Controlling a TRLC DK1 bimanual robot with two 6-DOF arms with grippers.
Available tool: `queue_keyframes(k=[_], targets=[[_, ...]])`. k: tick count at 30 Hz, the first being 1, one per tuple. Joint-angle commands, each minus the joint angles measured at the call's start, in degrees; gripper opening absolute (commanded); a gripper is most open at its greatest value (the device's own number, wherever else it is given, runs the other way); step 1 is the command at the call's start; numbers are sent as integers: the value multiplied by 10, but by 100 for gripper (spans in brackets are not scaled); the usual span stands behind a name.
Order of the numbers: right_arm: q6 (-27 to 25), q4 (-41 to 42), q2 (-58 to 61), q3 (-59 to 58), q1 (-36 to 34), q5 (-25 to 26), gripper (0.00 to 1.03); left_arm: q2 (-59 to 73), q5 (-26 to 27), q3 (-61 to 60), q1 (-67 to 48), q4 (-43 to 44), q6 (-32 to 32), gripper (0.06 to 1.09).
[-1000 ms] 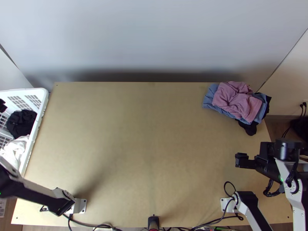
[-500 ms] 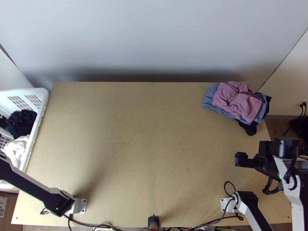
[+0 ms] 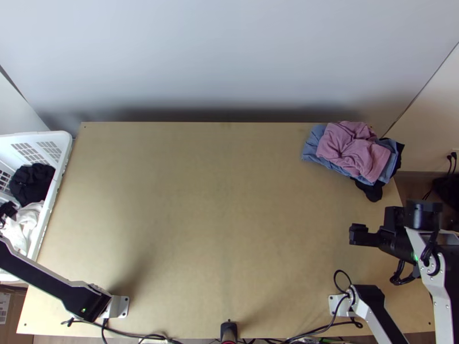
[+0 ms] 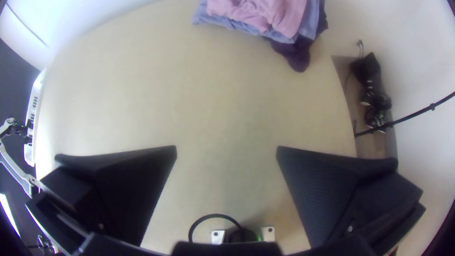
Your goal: Fold the t-shirt
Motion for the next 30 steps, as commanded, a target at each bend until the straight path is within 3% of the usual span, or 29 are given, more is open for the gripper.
queue_keyframes(k=[1,7,10,22,24,27,30], targets=[[-1,1,11,3,0,-1,98,37,-3,5,5,-2,13,103],[-1,1,18,8,0,-1,98,54,-7,22,-4,6,7,103],[-1,1,18,8,-5,-1,98,63,-48,23,-1,39,8,103],[-1,6,25,8,-14,-1,98,86,-57,33,-3,24,2,101],[-1,6,27,11,-15,-1,98,88,-57,29,-3,24,3,91],[-1,6,28,11,-16,-1,98,93,-57,28,-1,24,8,67],[-1,5,28,12,-16,-1,98,93,-57,24,1,25,17,63]])
